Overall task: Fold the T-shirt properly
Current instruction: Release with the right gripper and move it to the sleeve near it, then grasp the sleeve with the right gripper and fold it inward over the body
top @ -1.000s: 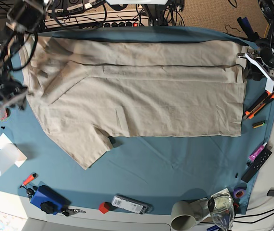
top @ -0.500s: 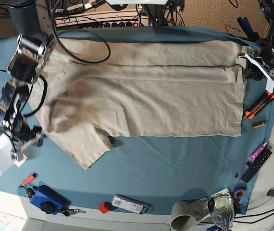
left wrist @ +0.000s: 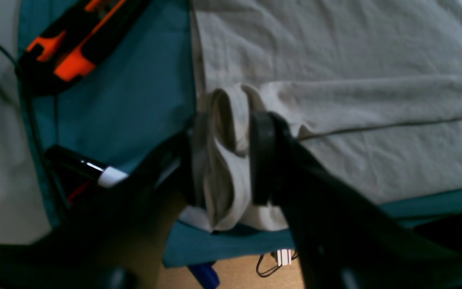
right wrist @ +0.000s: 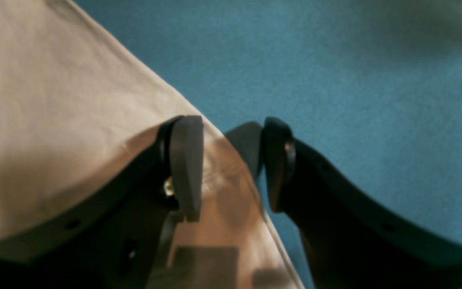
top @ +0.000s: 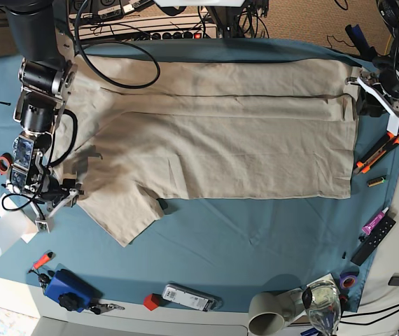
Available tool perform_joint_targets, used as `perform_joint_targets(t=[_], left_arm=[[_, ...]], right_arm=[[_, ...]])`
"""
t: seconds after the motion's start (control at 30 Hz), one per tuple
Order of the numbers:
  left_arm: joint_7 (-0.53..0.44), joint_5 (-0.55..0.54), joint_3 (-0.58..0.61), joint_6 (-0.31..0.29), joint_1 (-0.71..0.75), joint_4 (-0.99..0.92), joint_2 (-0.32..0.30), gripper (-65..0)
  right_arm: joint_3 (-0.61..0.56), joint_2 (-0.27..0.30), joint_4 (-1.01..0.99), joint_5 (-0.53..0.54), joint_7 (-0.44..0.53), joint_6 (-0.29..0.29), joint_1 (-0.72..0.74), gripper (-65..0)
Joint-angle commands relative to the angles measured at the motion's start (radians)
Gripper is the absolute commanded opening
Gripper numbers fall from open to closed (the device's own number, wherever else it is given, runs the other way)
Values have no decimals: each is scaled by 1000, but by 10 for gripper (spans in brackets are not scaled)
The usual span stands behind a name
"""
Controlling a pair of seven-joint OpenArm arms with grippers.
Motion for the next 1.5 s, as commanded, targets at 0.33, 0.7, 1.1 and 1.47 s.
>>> perform_joint_targets(t=[0.33,0.7,1.1,1.47], left_arm=[[-19,-10,-5,-4,-5,17,-14,-460],[-19,-10,-5,-4,-5,17,-14,-460],[-20,8,-5,-4,-5,17,-13,-460],[-18,8,-5,-4,-5,17,-13,-460]], right_arm=[[-5,0,65,100,-343,27,-31,-650],[-2,0,573,296,-536,31,-269,-650],[127,-2,929,382,-497,31,-557,-650],[201,-2,937,399,-483,118,-561,-498]])
